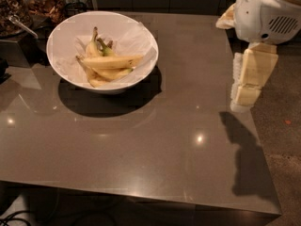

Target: Pick banana from white bowl

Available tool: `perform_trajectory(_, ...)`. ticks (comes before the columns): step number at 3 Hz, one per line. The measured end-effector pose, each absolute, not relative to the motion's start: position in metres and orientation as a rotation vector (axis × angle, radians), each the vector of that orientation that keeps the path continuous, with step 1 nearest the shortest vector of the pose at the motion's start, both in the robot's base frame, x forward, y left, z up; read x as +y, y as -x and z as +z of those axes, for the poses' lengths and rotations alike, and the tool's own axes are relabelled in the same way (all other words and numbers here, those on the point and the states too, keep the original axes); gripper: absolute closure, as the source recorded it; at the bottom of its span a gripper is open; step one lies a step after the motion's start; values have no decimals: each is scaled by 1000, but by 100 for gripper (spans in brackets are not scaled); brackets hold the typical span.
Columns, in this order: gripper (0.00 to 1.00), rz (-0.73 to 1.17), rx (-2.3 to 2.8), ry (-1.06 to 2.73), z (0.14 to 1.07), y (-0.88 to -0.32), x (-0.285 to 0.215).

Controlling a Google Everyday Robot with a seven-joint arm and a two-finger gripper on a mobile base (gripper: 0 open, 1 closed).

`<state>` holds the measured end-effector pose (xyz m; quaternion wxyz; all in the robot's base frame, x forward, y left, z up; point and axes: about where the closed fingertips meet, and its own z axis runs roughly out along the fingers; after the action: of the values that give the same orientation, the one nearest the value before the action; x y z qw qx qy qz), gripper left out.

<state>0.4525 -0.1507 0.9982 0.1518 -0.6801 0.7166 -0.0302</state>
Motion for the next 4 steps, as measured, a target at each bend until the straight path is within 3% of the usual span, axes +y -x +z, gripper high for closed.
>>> perform_trajectory(1, 0, -85, 2049, 1957, 999, -453, -149)
perform_trajectory(4, 0, -162, 1905, 2106, 1011, -501, -29)
